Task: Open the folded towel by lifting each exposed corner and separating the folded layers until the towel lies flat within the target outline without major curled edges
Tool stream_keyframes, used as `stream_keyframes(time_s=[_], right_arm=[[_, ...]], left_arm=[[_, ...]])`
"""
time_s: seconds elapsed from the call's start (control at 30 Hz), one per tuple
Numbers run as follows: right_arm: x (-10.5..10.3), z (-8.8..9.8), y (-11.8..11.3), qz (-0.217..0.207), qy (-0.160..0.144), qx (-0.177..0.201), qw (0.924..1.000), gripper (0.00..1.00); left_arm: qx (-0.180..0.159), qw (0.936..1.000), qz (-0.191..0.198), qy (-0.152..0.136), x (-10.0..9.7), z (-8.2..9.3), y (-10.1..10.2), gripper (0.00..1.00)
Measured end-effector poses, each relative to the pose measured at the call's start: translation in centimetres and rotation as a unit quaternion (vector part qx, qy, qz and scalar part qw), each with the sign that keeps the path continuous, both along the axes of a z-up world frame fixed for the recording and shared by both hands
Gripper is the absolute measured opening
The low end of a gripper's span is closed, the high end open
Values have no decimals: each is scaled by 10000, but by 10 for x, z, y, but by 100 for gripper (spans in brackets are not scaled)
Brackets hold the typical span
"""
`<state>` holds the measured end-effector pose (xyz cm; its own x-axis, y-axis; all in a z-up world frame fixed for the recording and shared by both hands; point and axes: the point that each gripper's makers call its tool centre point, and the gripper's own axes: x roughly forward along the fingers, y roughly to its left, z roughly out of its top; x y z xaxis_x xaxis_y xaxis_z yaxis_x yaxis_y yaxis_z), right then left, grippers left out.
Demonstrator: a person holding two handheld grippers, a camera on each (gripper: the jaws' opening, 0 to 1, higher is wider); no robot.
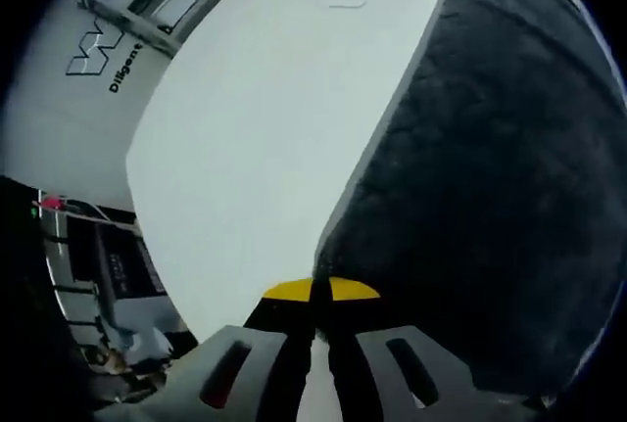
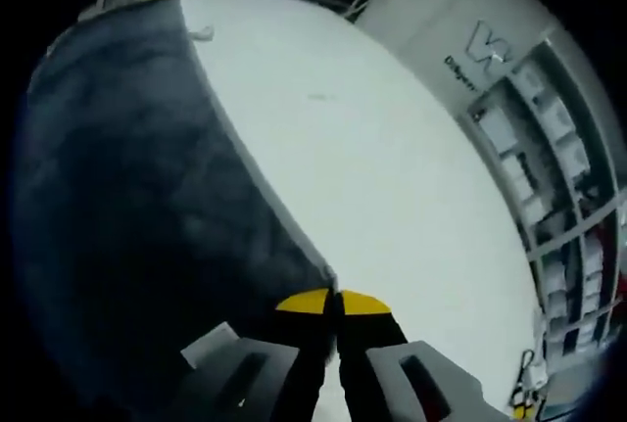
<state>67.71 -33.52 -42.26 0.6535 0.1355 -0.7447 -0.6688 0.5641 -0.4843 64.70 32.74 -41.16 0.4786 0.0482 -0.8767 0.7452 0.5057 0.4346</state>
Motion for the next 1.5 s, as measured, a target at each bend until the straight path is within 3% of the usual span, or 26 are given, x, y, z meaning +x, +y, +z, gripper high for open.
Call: stream_keyframes(time_s=[0.23,0.47,0.5,0.53,0.67,0.77,0.87,0.93,1.1,1.2,1.27,1.37,1.4,1.47,1.5], right_arm=[[21,1,0,-110,-134,-12,9998,0],[32,2,1,-218,-178,63,9996,0],[32,2,1,-233,-195,87,9995,14],[41,17,0,-274,-719,-46,9970,21],[41,41,-6,-674,-1048,309,9917,48],[40,62,-11,-845,-1358,306,9866,80],[36,84,-4,-611,-1688,389,9830,100],[27,101,-4,-673,-1904,349,9788,99],[3,140,-7,-1036,-2354,513,9650,100],[-18,171,3,-959,-2744,832,9532,100],[-35,184,10,-947,-2828,1068,9485,99],[-67,210,22,-863,-3085,1433,9364,99],[-85,220,29,-825,-3141,1617,9319,99],[-112,235,36,-841,-3282,1970,9200,99],[-127,241,43,-769,-3350,2191,9132,99]], left_arm=[[-11,9995,58,-323,27,-4,4,2],[-83,9993,1,-374,37,-2,4,2],[-112,9992,24,-388,37,-2,4,3],[-544,9947,364,-797,46,12,4,30],[-1415,9803,671,-1200,49,42,-6,76],[-1569,9707,777,-1643,50,63,-10,100],[-1729,9613,522,-2082,47,90,-19,100],[-1893,9553,603,-2190,40,104,-23,100],[-1816,9486,483,-2547,16,136,-28,100],[-2055,9411,424,-2652,9,156,-37,100],[-2161,9365,392,-2736,-4,166,-42,100],[-2542,9246,226,-2829,-24,188,-60,100],[-2707,9190,183,-2860,-33,199,-66,100],[-2963,9075,89,-2976,-69,209,-84,100],[-3125,9000,99,-3035,-68,220,-86,100]])
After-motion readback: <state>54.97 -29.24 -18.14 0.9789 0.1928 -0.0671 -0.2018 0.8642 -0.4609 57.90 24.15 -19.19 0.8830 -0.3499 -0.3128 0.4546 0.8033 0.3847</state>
